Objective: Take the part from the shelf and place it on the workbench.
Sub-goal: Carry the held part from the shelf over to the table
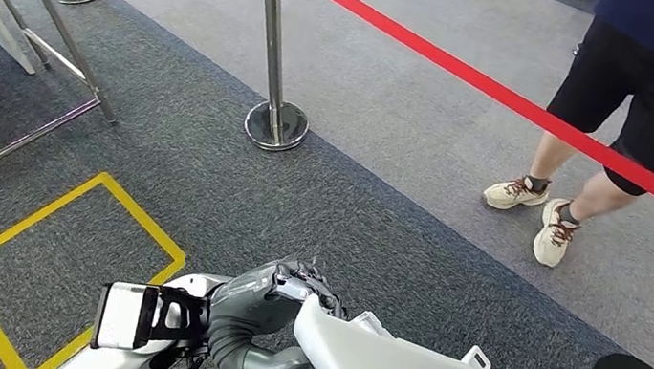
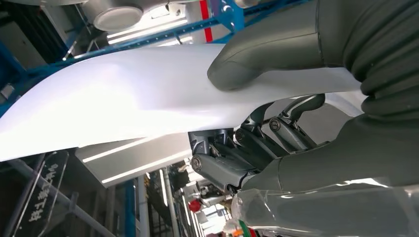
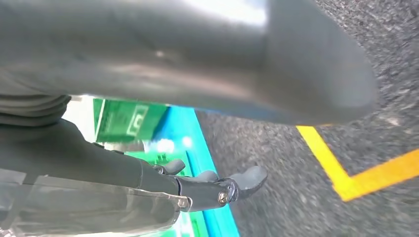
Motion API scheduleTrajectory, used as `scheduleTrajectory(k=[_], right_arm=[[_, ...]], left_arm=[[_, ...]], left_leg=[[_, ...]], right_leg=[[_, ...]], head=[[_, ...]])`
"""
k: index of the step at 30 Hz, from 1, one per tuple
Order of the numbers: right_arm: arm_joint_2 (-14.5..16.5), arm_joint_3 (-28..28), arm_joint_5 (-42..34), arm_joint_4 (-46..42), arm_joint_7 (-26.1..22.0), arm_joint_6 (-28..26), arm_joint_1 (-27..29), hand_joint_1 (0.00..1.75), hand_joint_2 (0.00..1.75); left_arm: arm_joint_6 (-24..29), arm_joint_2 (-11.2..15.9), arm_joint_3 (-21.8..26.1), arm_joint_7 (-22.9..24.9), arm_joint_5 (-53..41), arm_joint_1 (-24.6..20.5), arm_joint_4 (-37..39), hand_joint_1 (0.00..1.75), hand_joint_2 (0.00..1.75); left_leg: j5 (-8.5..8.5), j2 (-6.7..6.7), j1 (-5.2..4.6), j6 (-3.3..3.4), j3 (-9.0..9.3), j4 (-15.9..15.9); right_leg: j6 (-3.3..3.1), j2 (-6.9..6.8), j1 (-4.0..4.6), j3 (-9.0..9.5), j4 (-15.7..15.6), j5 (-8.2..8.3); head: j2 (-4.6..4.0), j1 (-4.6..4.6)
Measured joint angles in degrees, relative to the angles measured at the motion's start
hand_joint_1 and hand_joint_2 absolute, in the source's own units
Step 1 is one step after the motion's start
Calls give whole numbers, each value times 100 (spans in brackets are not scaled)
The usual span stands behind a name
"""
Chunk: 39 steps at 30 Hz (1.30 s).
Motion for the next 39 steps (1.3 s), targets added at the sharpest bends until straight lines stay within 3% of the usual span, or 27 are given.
scheduleTrajectory(k=[1,3,5,7,8,10,12,13,14,15,16,18,20,22,23,25,26,27,29,30,31,32,33,35,36,38,39], right_arm=[[3,17,25,0,-3,8,-12,0,0],[17,54,59,0,-5,19,-27,0,0],[38,80,71,0,-5,31,-31,0,0],[60,93,106,0,17,59,-43,0,0],[71,104,138,1,45,73,-54,0,0],[86,130,202,2,109,84,-65,0,0],[97,148,237,2,142,76,-34,0,0],[103,155,245,3,141,68,-12,0,0],[112,161,246,4,123,59,3,0,0],[120,167,243,5,91,51,7,0,0],[125,171,241,6,50,46,5,0,0],[137,173,237,7,-16,43,-7,0,0],[160,172,232,9,-33,34,-17,0,0],[183,171,221,10,-34,22,-34,0,0],[186,170,216,8,-34,20,-47,0,0],[190,171,210,5,-34,8,-64,0,0],[187,170,208,4,-34,1,-62,0,0],[187,170,209,4,-34,-8,-51,0,0],[181,169,216,4,-37,-20,-32,0,0],[179,169,222,4,-42,-25,-31,0,0],[179,169,226,4,-47,-26,-36,0,0],[178,169,230,4,-52,-27,-46,0,0],[178,169,231,4,-57,-28,-53,0,0],[174,169,231,4,-61,-29,-59,0,0],[172,168,231,4,-63,-29,-62,0,0],[168,169,231,4,-67,-29,-86,0,0],[168,170,231,3,-70,-30,-101,0,0]], left_arm=[[4,3,-9,25,-11,-1,0,175,175],[18,-4,-26,85,-22,-17,0,175,175],[40,-21,-45,123,-24,-34,0,175,175],[75,-28,-63,159,-22,-38,1,175,175],[96,-29,-71,185,-15,-40,3,175,175],[131,-44,-82,230,10,-66,41,175,175],[153,-72,-90,248,18,-90,137,175,175],[165,-84,-98,246,2,-91,193,175,175],[174,-88,-112,237,-21,-90,244,175,175],[181,-91,-130,218,-52,-89,287,175,175],[184,-94,-149,192,-80,-89,319,175,175],[189,-108,-180,133,-133,-97,369,175,175],[196,-123,-203,90,-178,-111,410,175,175],[200,-125,-225,72,-197,-119,439,175,175],[201,-123,-235,66,-197,-122,448,175,175],[201,-125,-256,61,-198,-146,465,175,175],[202,-128,-265,60,-198,-158,473,175,175],[203,-131,-277,60,-199,-168,485,175,175],[205,-128,-299,60,-199,-171,518,175,175],[208,-126,-311,61,-199,-171,534,175,175],[211,-125,-320,61,-199,-173,545,175,175],[214,-126,-326,61,-199,-178,550,175,175],[216,-128,-331,62,-199,-191,551,175,175],[222,-137,-337,62,-199,-224,551,175,175],[225,-139,-339,62,-201,-236,551,175,175],[232,-145,-342,65,-205,-243,548,175,175],[234,-152,-342,67,-207,-249,546,175,175]], left_leg=[[185,48,-7,21,166,-326],[475,356,-63,93,614,-1153],[522,539,-125,158,813,-1537],[519,391,-132,205,827,-1571],[536,319,-114,234,856,-1599],[576,177,-63,287,917,-1652],[589,20,-43,308,923,-1657],[590,-67,-41,312,923,-1655],[589,-158,-40,312,926,-1653],[587,-248,-38,310,933,-1649],[582,-334,-32,301,944,-1643],[558,-494,-26,258,946,-1615],[553,-637,-24,194,910,-1595],[576,-764,-8,131,875,-1610],[566,-726,-7,102,855,-1598],[389,-411,-19,48,707,-1318],[215,-203,-21,26,544,-992],[25,-76,-14,9,337,-579],[-184,-13,1,-3,-11,76],[-132,-6,3,3,-39,112],[16,14,0,18,59,-90],[217,85,-12,51,271,-492],[370,230,-42,91,515,-941],[505,442,-101,159,827,-1526],[486,457,-124,178,859,-1603],[509,301,-106,217,874,-1633],[526,229,-83,244,901,-1654]], right_leg=[[3,-75,5,19,-1,-12],[32,-203,27,68,0,-47],[83,-331,47,113,-7,-82],[138,-471,48,174,-42,-103],[166,-464,41,202,-39,-130],[215,-202,26,100,252,-326],[244,141,17,-278,994,-658],[253,223,17,-486,1357,-767],[256,260,17,-626,1556,-772],[254,279,14,-662,1526,-662],[251,310,6,-582,1254,-454],[257,535,-32,-267,430,-53],[230,708,-49,-78,-9,65],[155,634,-33,-51,-31,52],[118,573,-31,-43,-35,56],[42,443,-33,-25,-49,58],[15,371,-23,-21,-50,51],[-6,295,-13,-19,-50,42],[-21,129,3,-16,-49,28],[-23,50,9,-9,-49,21],[-22,-23,15,5,-49,12],[-16,-90,23,27,-49,-1],[-2,-155,37,52,-48,-19],[44,-278,64,91,-46,-57],[71,-345,71,110,-52,-73],[129,-437,63,157,-63,-104],[158,-352,54,161,-13,-155]], head=[[0,-1],[0,2],[0,4],[0,2],[0,9],[0,32],[0,65],[0,74],[0,76],[0,77],[0,75],[0,82],[0,85],[0,83],[0,83],[0,55],[0,41],[0,26],[0,25],[0,24],[0,25],[0,23],[0,25],[0,29],[0,31],[0,30],[0,35]])
